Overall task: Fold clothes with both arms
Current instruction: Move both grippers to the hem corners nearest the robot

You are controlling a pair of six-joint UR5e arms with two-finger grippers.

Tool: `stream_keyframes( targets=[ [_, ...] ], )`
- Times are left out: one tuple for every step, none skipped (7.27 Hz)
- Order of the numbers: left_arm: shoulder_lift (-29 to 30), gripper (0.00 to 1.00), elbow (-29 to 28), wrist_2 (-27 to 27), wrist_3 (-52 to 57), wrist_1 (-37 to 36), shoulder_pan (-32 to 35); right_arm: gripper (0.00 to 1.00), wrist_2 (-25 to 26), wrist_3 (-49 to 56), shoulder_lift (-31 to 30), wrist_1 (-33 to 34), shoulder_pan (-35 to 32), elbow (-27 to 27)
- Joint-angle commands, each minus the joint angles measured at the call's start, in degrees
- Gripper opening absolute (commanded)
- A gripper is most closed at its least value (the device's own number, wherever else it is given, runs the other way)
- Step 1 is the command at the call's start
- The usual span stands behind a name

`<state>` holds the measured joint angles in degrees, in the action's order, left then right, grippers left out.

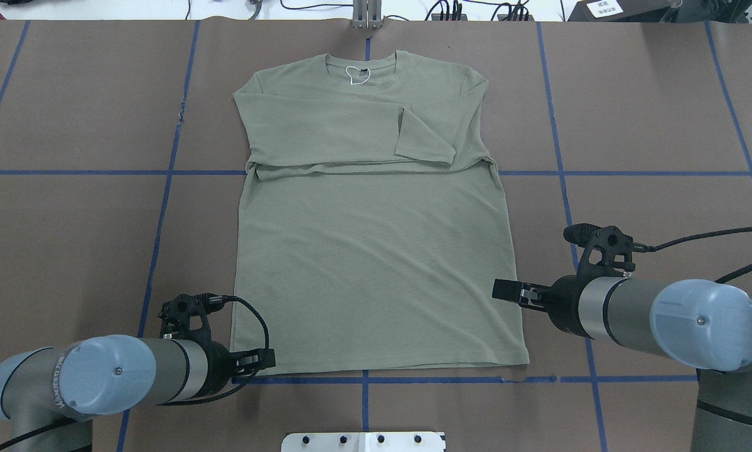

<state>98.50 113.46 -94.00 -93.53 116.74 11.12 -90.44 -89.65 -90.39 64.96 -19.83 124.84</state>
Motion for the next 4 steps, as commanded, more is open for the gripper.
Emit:
stream_keyframes(
  targets=[
    [-0.41,0.83,-0.17,-0.05,0.54,-0.55,-0.13,1.0,0.0,0.0,0.04,-0.01,0.23,-0.21],
    [-0.32,0.83,-0.52,-0.05,0.55,-0.64,-0.13,1.0,0.0,0.0,0.12,-0.01,0.23,-0.29],
    [-0.32,0.83,-0.78,0.04,0.55,-0.64,-0.13,1.0,0.0,0.0,0.12,-0.01,0.23,-0.3],
    [-0.32,0.81,-1.05,0.04,0.55,-0.64,-0.13,1.0,0.0,0.0,0.12,-0.01,0.32,-0.38]
  ],
)
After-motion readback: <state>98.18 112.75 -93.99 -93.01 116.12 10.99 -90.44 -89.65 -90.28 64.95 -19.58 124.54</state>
